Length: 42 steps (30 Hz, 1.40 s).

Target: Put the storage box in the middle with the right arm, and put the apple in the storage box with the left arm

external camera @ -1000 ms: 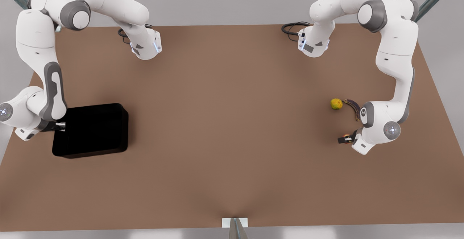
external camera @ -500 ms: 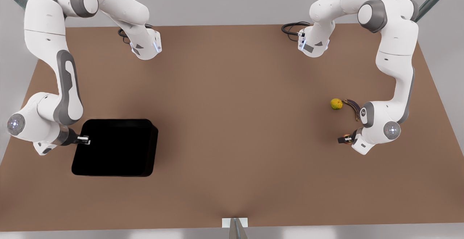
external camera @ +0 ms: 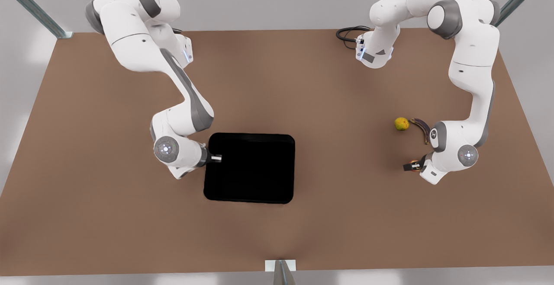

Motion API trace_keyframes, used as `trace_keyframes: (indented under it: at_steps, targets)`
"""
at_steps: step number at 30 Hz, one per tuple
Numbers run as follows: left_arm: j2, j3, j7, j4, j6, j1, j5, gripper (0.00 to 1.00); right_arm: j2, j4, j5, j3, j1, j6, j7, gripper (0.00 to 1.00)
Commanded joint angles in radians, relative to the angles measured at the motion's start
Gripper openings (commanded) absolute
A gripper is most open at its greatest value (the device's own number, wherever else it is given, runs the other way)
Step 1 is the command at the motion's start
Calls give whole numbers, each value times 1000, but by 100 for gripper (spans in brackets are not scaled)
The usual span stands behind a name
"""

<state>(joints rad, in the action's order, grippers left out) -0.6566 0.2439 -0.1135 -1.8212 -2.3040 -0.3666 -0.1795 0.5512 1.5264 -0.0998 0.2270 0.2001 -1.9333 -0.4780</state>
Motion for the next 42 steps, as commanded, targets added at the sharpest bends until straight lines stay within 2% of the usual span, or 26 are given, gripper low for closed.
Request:
trace_keyframes:
  at_steps: [1,5,9,12,13,14,15,19,21,23,26,29,31,32,33,34,35,39,42]
  targets:
    - [0,0,0,0,0,0,0,100,4,-3,0,0,5,0,-11,21]
    - [-1,0,0,0,0,0,-1,100,53,-38,-127,8,111,-27,-31,21]
    - [-1,0,0,0,2,0,0,100,93,-41,-127,12,140,-73,-48,21]
    - [-1,0,0,0,0,0,-1,96,147,-61,-124,12,163,-92,-37,21]
    - [-1,0,0,0,0,0,-2,96,154,-61,-124,12,163,-112,-36,49]
    - [-1,0,0,0,0,0,-2,96,162,-61,-121,12,163,-113,-31,69]
    - [-1,0,0,0,0,0,0,96,162,-61,-120,12,163,-113,-33,100]
    - [-3,0,0,0,0,0,0,94,151,-84,-126,14,157,-90,-45,100]
    - [-3,0,0,0,0,0,0,69,119,-111,-127,12,143,-44,-47,100]
    - [-8,0,0,0,-3,0,0,64,32,-101,-126,11,114,-12,-48,100]
    - [-9,0,0,2,-5,0,0,59,-138,-92,-109,5,16,155,-33,100]
    - [-9,0,-2,2,-5,0,0,58,-269,-95,84,6,-215,401,114,100]
    - [-6,0,-6,3,-2,2,0,58,-278,-100,138,5,-317,405,225,100]
    - [-1,2,-11,3,6,2,0,58,-289,-97,163,0,-335,409,256,100]
    - [6,0,-14,3,9,3,0,58,-338,-97,170,-40,-354,465,377,100]
    - [17,2,-15,5,26,6,0,58,-387,-98,169,-143,-338,519,555,100]
    - [34,0,-17,5,48,9,0,58,-422,-103,161,-209,-311,539,610,100]
    - [54,8,-41,8,71,12,2,60,-425,-132,149,-199,-303,542,604,100]
    - [63,9,-48,8,72,12,2,66,-410,-101,126,-161,-304,464,607,100]
